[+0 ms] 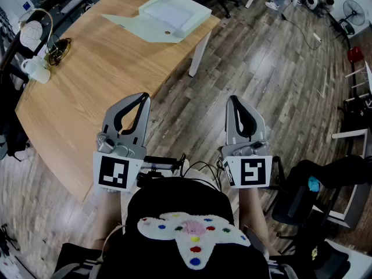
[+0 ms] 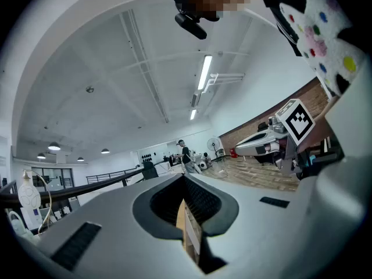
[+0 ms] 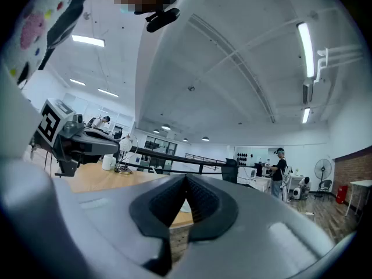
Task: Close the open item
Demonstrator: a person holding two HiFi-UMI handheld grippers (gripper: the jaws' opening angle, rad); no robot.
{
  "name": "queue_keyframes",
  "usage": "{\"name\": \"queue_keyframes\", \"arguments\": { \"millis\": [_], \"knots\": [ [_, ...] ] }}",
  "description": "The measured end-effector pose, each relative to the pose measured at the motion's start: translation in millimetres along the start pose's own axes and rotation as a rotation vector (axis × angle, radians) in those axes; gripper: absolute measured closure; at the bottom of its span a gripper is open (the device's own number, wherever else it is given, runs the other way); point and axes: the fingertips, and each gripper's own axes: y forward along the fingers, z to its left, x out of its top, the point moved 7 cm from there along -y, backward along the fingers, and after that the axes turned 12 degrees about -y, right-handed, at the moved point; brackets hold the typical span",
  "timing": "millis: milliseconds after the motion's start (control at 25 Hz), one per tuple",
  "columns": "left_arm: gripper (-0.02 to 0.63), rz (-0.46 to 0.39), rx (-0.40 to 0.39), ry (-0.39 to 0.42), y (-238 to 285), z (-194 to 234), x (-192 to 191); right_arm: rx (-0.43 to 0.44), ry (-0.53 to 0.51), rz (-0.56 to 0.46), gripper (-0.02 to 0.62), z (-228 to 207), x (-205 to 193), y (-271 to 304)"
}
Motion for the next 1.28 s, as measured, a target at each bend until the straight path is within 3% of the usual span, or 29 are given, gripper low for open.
{"name": "queue_keyframes", "arguments": {
  "millis": [520, 1280],
  "knots": [
    [0.600, -0.003, 0.001, -0.009, 0, -1, 0, -0.008, 0.032, -0.015, 0.588, 1, 2, 0],
    [0.600, -0.026, 0.069, -0.016, -4, -64, 6, 0.044, 0.040, -0.049, 0.586, -35, -21, -45]
  ]
}}
